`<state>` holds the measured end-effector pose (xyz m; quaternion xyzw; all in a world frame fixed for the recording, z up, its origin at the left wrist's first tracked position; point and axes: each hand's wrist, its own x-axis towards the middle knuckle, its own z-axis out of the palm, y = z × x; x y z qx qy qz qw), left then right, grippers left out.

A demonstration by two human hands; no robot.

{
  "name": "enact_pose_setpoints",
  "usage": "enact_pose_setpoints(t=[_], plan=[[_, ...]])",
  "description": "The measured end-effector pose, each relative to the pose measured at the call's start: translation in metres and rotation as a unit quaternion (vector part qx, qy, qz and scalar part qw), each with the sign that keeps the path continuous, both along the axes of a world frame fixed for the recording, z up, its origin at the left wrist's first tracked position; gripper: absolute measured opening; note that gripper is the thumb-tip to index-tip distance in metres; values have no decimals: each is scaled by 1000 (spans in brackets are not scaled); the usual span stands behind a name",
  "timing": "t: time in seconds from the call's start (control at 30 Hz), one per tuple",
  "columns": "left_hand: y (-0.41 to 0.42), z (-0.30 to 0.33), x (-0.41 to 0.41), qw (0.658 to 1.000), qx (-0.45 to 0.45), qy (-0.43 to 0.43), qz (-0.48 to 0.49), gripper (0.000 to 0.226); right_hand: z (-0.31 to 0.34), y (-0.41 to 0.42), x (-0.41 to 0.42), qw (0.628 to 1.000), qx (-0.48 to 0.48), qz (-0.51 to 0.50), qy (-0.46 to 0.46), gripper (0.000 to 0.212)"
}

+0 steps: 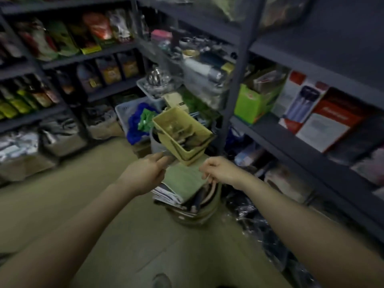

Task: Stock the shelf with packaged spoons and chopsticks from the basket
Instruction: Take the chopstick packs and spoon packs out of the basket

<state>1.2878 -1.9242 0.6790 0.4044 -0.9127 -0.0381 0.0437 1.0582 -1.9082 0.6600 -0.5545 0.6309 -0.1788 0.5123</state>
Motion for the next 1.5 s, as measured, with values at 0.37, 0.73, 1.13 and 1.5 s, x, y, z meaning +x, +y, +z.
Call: enact_pose_setpoints(t=[0.37,0.73,1.13,1.5], plan=[[-207,-73,64,992,68,-54,-93,28,-101,-161,28,980,9,-95,173,28],[-362,-129,40,948,242,60,-197,31,-193,-259,-8,778,172,-575,-185,43],[-419,-124,-13,758,644,24,-105,24,-29,-254,55,738,-48,-670,-59,12],[-443,-100,-11,470,830,251,164,34,-59,-267,158,516,-109,-725,-442,63]])
